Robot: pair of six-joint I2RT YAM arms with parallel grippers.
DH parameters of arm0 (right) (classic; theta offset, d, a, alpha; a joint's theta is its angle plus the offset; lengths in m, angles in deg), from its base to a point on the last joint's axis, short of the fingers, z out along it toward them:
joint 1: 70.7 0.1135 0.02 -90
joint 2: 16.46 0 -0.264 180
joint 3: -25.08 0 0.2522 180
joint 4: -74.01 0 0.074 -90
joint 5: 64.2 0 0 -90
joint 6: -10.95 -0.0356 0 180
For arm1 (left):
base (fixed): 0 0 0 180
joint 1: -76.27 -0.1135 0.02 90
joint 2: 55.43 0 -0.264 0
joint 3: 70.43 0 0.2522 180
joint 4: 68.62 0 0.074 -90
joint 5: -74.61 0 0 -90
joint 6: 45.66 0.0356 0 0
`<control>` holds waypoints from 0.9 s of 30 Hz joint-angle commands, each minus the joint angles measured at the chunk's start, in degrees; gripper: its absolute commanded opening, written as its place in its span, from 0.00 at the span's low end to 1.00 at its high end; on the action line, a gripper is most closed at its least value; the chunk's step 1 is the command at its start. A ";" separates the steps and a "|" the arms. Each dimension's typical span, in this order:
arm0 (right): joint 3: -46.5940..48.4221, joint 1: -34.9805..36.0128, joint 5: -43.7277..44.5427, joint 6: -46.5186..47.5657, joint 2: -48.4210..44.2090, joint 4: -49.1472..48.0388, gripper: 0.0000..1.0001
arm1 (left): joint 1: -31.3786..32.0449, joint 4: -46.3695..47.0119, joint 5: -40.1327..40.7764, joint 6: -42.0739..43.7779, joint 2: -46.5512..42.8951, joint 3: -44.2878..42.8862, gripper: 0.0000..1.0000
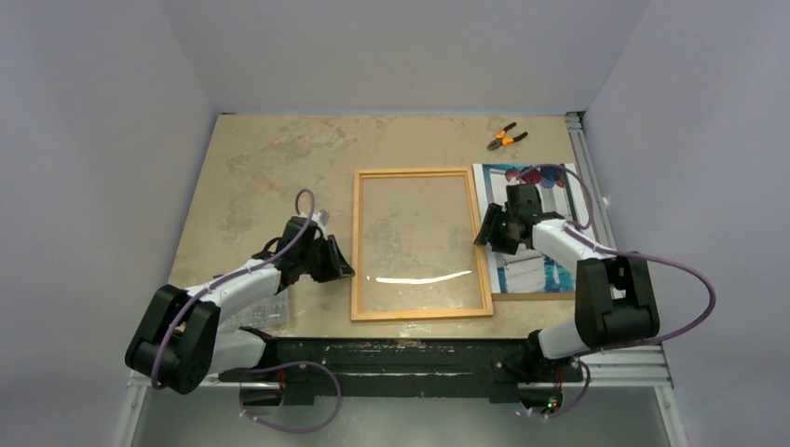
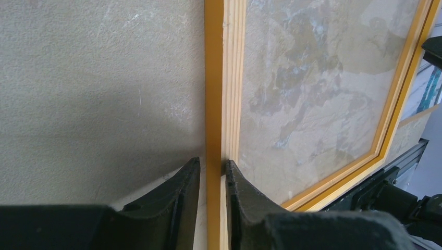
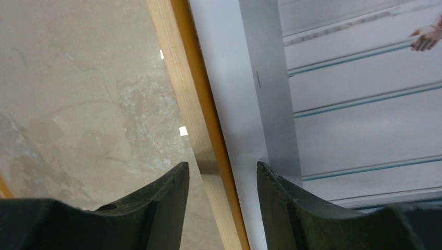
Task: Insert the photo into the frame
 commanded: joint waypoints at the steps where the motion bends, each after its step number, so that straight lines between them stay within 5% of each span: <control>1: 2.86 4.39 4.25 1.41 3.52 0.95 0.46 | 0.07 -2.68 1.97 2.51 1.18 1.30 0.23; 9: 6.03 10.18 13.44 2.10 6.95 4.66 0.18 | 0.07 -2.74 1.95 2.51 1.13 1.30 0.23; 20: 6.34 13.71 14.71 2.46 6.83 5.47 0.00 | 0.07 -3.25 2.04 2.45 0.50 1.17 0.24; 27: 4.84 14.18 8.51 0.98 4.19 4.51 0.00 | 0.07 -6.49 3.11 2.99 -2.47 0.30 0.53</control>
